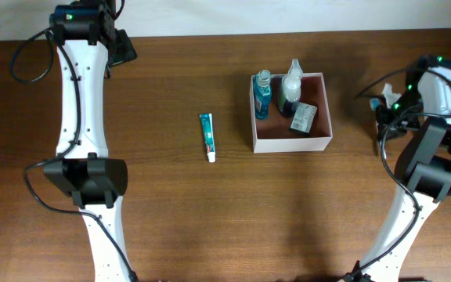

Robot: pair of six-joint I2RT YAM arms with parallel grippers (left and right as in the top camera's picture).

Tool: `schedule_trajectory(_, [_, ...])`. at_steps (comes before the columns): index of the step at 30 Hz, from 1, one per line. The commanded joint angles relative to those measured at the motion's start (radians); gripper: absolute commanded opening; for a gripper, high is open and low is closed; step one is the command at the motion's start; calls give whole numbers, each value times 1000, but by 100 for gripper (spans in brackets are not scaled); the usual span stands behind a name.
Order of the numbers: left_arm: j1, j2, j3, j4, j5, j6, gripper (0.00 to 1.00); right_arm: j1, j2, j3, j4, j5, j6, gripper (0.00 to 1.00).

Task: Pack container
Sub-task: 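Carry the toothbrush with the right gripper over the pink box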

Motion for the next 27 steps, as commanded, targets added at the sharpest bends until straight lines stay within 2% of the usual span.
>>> schedule_trajectory(1, [2, 8, -2, -1, -7, -12, 99, 2, -6, 191, -97, -121, 14, 4])
schedule_trajectory(4, [2, 8, -2, -1, -7, -12, 99, 24, -6, 388, -235, -200, 16, 4])
schedule_trajectory(7, [2, 8, -2, -1, -7, -12, 99, 69, -40, 468, -234, -269, 89, 4])
schedule_trajectory(10, [2, 8, -2, -1, -7, -12, 99, 140, -61, 476, -235, -335, 108, 4])
schedule_trajectory(18, [2, 8, -2, -1, -7, -12, 100, 305, -61, 439, -235, -279, 137, 6])
schedule_trajectory(21, [2, 8, -2, -1, -7, -12, 99, 332, -61, 438, -235, -188, 195, 9])
schedule_trajectory(27, [2, 8, -2, -1, -7, -12, 99, 338, -61, 438, -235, -177, 252, 8])
